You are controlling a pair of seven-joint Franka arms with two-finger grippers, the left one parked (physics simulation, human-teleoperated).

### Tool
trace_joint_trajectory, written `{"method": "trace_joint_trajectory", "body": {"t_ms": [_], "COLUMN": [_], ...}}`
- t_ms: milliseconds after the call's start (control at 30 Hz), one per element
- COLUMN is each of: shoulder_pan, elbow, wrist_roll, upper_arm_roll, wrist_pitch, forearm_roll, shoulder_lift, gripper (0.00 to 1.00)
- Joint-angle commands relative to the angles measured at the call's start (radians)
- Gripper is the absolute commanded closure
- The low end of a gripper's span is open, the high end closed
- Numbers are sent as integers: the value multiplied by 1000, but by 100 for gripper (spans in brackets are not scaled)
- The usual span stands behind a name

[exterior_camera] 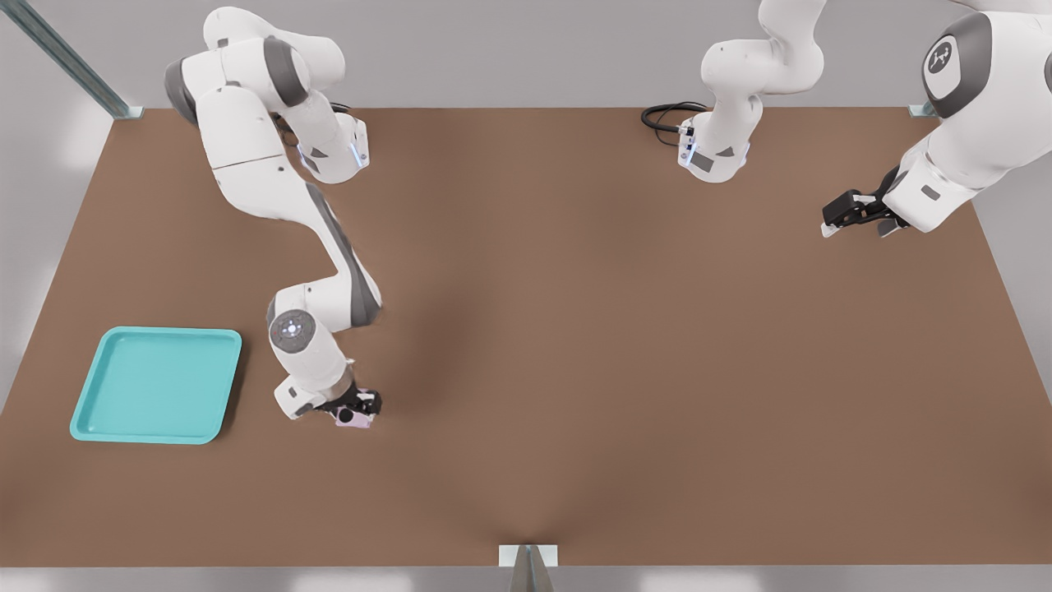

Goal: Keep left arm still and place phone on the tray with right arm

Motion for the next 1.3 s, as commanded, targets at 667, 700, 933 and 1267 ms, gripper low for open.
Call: {"method": "trace_joint_trajectory", "body": {"t_ms": [667,700,933,1267], "shoulder_pan": [-633,-632,-288,-107], "elbow": [-31,-26,330,164], "wrist_roll": [-1016,-1016,-602,-436], "upper_arm_roll": [90,101,72,-138], "wrist_pitch": [-27,-48,-808,-889], "forearm_roll": [5,6,23,104], "shoulder_lift": [87,48,-378,-524], "gripper": [0,0,0,0]}}
